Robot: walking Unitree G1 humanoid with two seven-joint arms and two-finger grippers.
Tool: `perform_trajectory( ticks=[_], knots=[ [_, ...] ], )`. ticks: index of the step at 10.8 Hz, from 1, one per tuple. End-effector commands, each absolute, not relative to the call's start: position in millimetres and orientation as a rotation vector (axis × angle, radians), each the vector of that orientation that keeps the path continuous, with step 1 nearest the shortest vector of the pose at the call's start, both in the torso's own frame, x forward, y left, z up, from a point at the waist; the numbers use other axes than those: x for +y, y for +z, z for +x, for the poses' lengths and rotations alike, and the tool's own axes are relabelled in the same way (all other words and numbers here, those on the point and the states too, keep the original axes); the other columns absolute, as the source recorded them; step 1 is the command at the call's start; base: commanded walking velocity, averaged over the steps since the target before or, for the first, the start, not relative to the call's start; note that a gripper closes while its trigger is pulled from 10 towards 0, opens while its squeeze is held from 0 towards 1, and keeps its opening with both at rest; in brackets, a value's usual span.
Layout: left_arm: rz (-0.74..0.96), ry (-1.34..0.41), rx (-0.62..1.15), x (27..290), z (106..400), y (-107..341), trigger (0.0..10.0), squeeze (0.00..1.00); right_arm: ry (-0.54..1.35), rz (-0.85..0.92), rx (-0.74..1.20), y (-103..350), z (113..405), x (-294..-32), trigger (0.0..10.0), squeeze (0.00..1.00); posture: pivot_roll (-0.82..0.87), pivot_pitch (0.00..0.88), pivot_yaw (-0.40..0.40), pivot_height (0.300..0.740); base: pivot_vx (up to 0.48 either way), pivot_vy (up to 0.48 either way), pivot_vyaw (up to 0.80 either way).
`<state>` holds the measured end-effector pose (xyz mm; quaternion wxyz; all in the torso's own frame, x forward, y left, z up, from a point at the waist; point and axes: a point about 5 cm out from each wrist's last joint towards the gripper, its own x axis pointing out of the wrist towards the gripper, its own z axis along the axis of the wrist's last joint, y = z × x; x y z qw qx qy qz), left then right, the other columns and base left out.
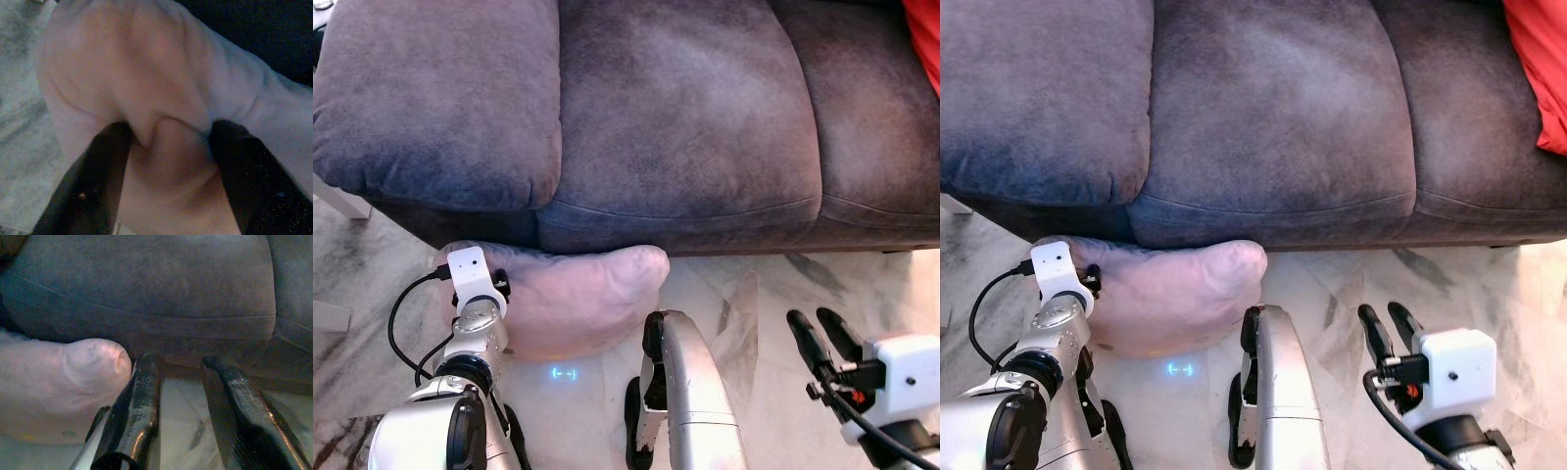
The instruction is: Move the pillow to the sofa from floor
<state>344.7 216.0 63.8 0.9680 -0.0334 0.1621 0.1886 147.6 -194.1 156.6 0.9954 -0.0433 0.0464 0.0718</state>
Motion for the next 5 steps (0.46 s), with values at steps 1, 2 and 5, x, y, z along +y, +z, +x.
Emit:
perform_trajectory(
  ticks=[1,2,5],
  knots=[
    [-0.053,0.384,0.417,213.9,331.9,43.4,0.0,0.00,0.121,-0.097,0.121,153.3,144.4,-199.6,10.0,0.00,-0.16,0.340,-0.197,0.506,0.000,0.000,0.00],
    [-0.048,0.385,0.421,215.0,330.4,41.8,0.0,0.00,0.119,-0.098,0.117,154.2,145.1,-200.1,10.0,0.00,-0.16,0.323,-0.190,0.506,0.000,0.000,0.00],
    [-0.048,0.384,0.428,213.8,329.0,39.7,0.0,0.00,0.115,-0.105,0.110,153.8,147.9,-201.7,10.0,0.00,-0.16,0.292,-0.180,0.506,0.000,0.000,0.00]
  ],
)
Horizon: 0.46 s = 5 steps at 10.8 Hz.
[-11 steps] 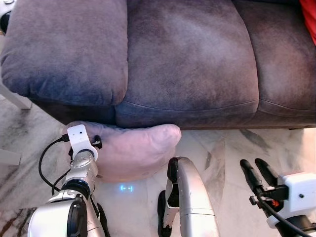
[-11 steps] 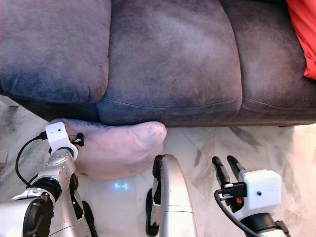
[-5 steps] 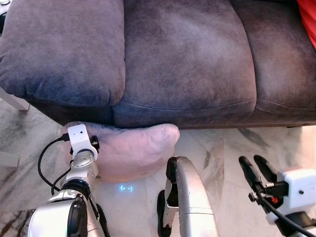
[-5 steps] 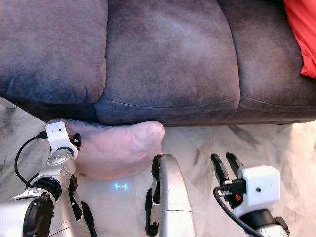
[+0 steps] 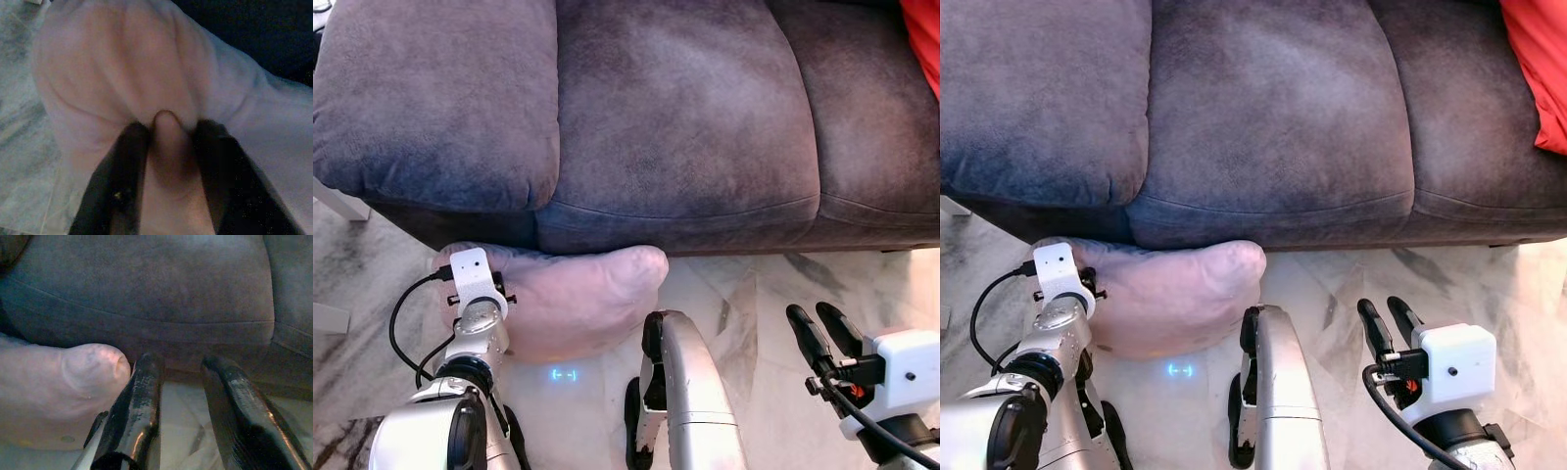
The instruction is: Move the pillow to the sofa from floor
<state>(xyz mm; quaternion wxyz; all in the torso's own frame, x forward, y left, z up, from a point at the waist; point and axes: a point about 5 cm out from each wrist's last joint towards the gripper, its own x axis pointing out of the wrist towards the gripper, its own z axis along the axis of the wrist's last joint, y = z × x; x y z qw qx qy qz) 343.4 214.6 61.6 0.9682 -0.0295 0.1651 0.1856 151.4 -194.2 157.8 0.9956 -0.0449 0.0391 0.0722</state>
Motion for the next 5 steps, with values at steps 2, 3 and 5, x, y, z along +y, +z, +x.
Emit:
perform_trajectory(
  ticks=[2,3,5],
  knots=[
    [-0.056,0.379,0.417,213.7,331.9,43.1,0.0,0.00,0.116,-0.103,0.101,153.1,152.0,-200.5,10.0,0.00,-0.16,0.290,-0.178,0.506,0.000,0.000,0.00],
    [-0.064,0.375,0.413,213.3,332.4,43.8,0.0,0.00,0.112,-0.103,0.101,151.8,153.0,-201.0,10.0,0.00,-0.16,0.287,-0.176,0.506,0.000,0.000,0.00],
    [-0.055,0.356,0.410,210.4,331.9,42.7,0.0,0.00,0.105,-0.104,0.102,149.1,156.5,-202.3,10.0,0.00,-0.15,0.288,-0.171,0.506,0.000,0.000,0.00]
  ],
)
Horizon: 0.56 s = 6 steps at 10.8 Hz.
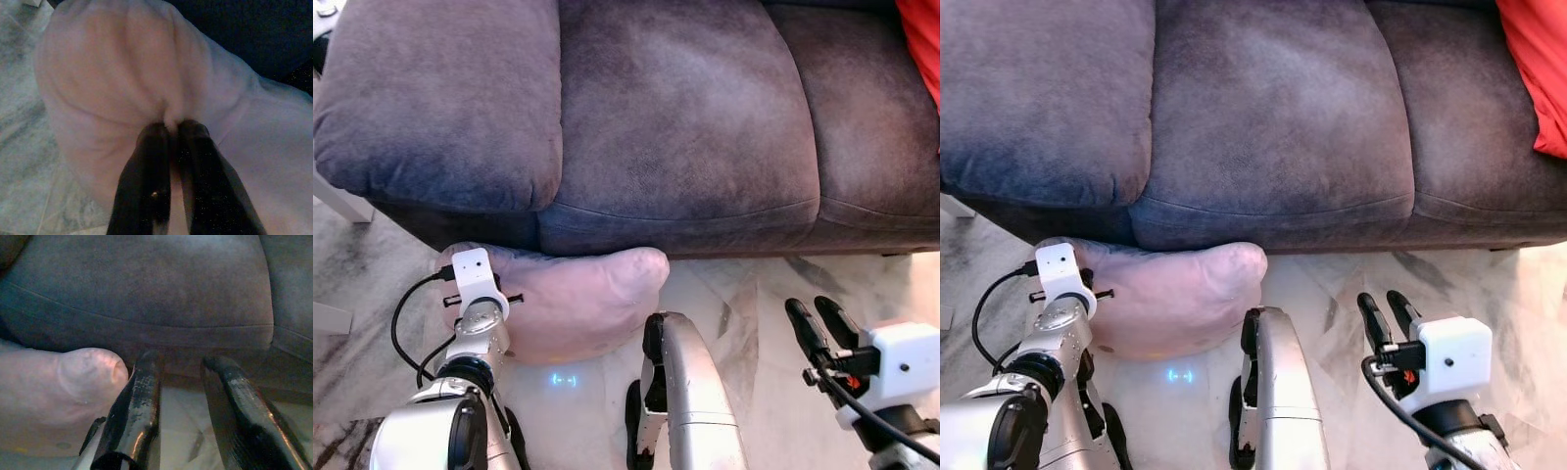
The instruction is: Move the pillow to the sofa from floor
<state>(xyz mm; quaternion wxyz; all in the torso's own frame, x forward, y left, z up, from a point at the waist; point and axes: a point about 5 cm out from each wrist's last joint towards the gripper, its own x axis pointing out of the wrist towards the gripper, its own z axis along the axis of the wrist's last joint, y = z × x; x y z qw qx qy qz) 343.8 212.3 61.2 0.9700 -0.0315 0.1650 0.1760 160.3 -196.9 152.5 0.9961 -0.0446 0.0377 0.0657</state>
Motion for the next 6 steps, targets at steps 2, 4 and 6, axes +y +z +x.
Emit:
perform_trajectory(
  ticks=[2,4,6],
  knots=[
    [-0.054,0.347,0.401,209.8,331.5,42.5,0.0,0.00,0.104,-0.100,0.104,145.0,160.8,-202.0,10.0,0.00,-0.14,0.283,-0.167,0.506,0.000,0.000,0.00],
    [-0.044,0.335,0.398,209.4,329.8,40.8,0.0,0.00,0.099,-0.100,0.094,142.2,167.1,-202.8,10.0,0.00,-0.13,0.268,-0.160,0.506,0.000,0.000,0.00],
    [-0.041,0.337,0.390,211.2,328.9,40.8,0.0,0.00,0.100,-0.099,0.085,140.6,171.9,-201.6,10.0,0.00,-0.12,0.253,-0.158,0.506,0.000,0.000,0.00]
  ],
)
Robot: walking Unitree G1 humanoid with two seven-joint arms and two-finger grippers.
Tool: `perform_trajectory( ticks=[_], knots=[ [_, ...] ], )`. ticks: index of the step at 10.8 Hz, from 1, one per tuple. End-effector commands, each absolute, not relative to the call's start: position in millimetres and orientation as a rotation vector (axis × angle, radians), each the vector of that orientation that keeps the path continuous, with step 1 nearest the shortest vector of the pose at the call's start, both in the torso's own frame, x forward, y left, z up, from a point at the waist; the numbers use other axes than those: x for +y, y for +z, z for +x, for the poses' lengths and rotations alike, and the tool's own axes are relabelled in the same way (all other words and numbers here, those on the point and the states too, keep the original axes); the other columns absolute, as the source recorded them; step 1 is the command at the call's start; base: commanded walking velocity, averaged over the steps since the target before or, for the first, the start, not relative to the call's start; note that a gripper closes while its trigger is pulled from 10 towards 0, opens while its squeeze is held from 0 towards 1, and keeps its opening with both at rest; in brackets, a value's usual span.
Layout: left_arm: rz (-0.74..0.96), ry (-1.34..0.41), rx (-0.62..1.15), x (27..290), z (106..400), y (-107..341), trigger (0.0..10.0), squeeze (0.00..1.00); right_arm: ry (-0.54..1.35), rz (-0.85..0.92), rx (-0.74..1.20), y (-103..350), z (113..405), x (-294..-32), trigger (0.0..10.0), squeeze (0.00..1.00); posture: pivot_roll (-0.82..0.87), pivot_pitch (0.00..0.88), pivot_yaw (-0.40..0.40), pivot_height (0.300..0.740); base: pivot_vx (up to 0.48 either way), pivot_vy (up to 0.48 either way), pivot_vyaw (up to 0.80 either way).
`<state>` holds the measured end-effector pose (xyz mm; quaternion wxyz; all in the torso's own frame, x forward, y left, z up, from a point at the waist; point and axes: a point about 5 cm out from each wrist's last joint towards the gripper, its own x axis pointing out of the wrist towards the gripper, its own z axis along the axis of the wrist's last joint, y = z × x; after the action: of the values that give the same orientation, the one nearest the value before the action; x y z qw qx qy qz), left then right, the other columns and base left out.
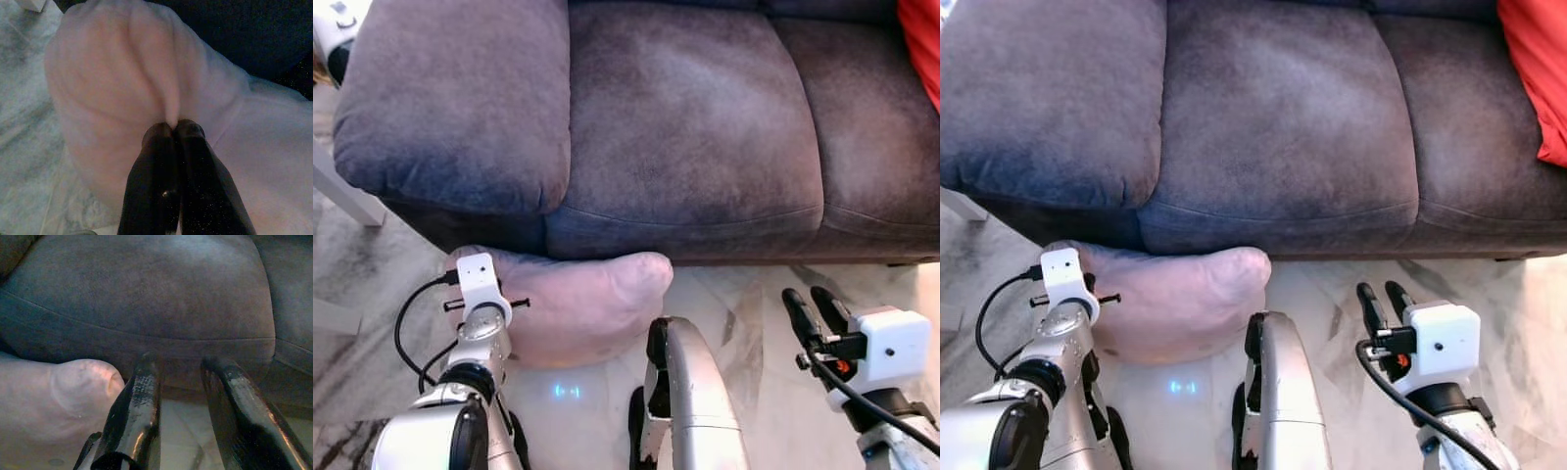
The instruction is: Move the pillow to the sofa from floor
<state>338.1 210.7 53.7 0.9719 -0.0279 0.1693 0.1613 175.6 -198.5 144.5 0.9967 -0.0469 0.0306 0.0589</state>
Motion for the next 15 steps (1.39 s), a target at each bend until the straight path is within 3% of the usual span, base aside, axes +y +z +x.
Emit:
perform_trajectory(
  ticks=[1,5,10,12,15],
  knots=[
    [-0.051,0.327,0.351,212.7,330.4,45.7,9.9,0.00,0.102,-0.100,0.080,140.1,174.1,-201.7,10.0,0.00,-0.12,0.240,-0.155,0.506,0.000,0.000,0.00],
    [-0.021,0.291,0.220,220.3,323.3,65.2,10.0,0.00,0.112,-0.098,0.075,133.2,184.7,-197.6,10.0,0.00,-0.08,0.197,-0.138,0.506,0.000,0.000,0.00],
    [-0.067,0.188,0.270,189.0,303.5,55.2,10.0,0.00,0.111,-0.092,0.073,126.8,190.6,-195.4,10.0,0.00,-0.06,0.182,-0.127,0.506,0.000,0.000,0.00],
    [-0.040,0.118,0.261,174.8,281.2,51.4,10.0,0.00,0.082,-0.074,0.080,120.6,193.0,-197.3,10.0,0.00,-0.05,0.186,-0.122,0.506,0.000,0.000,0.00],
    [-0.067,0.144,0.197,179.5,249.7,53.4,10.0,0.00,0.044,-0.044,0.092,108.6,198.7,-197.0,10.0,0.00,-0.02,0.171,-0.106,0.506,0.000,0.000,0.00]
  ],
)
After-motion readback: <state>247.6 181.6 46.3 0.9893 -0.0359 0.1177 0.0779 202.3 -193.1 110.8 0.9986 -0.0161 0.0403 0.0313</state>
